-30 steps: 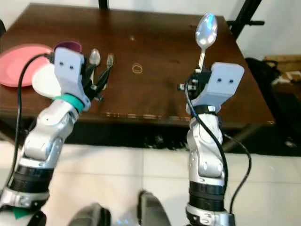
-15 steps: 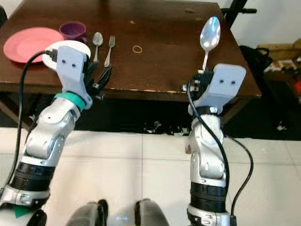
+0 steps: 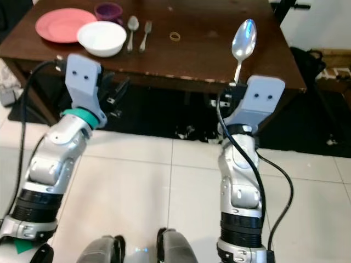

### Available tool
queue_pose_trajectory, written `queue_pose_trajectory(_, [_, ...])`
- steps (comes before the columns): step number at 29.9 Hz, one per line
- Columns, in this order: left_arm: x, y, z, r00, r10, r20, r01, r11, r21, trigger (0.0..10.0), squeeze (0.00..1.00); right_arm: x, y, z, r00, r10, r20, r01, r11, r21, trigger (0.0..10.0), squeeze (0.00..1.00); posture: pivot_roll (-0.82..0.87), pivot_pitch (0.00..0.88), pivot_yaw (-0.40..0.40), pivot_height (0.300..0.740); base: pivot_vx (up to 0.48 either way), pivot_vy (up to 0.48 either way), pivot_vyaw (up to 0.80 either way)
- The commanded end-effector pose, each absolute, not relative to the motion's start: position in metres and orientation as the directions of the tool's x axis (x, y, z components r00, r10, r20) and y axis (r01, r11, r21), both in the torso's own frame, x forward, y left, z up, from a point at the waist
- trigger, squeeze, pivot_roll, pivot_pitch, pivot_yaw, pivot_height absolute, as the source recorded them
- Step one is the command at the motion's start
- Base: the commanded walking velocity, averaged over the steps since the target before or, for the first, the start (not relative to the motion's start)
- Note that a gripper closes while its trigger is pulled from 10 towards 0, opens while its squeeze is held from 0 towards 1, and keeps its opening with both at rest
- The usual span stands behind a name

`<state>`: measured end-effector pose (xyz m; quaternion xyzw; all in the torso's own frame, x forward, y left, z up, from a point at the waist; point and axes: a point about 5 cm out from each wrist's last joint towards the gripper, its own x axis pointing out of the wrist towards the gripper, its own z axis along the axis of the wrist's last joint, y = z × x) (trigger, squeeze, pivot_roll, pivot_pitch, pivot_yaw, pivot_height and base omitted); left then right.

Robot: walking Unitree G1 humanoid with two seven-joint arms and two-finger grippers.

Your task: Setting the table

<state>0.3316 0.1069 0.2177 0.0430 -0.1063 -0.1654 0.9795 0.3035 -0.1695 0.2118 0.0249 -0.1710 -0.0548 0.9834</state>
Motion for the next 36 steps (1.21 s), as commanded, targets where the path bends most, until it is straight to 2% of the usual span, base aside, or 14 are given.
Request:
queue_pose_trajectory(1, [0.3309, 0.1057, 0.2143, 0.923, -0.338, 0.184, 0.319, 0.940, 0.123, 10.0, 0.00, 0.3022, -0.1733, 0.2116, 0.934, -0.128, 0.334, 0.113, 0.991, 0.066, 10.0, 0.00, -0.02, 0.067, 0.026, 0.740, -0.304, 0.000, 0.00])
queue_pose_trajectory(36, [0.3316, 0.1034, 0.2139, 0.918, -0.353, 0.182, 0.333, 0.934, 0.128, 10.0, 0.00, 0.3021, -0.1749, 0.2134, 0.930, -0.146, 0.337, 0.112, 0.987, 0.118, 10.0, 0.00, -0.02, 0.059, 0.034, 0.740, -0.305, 0.000, 0.00])
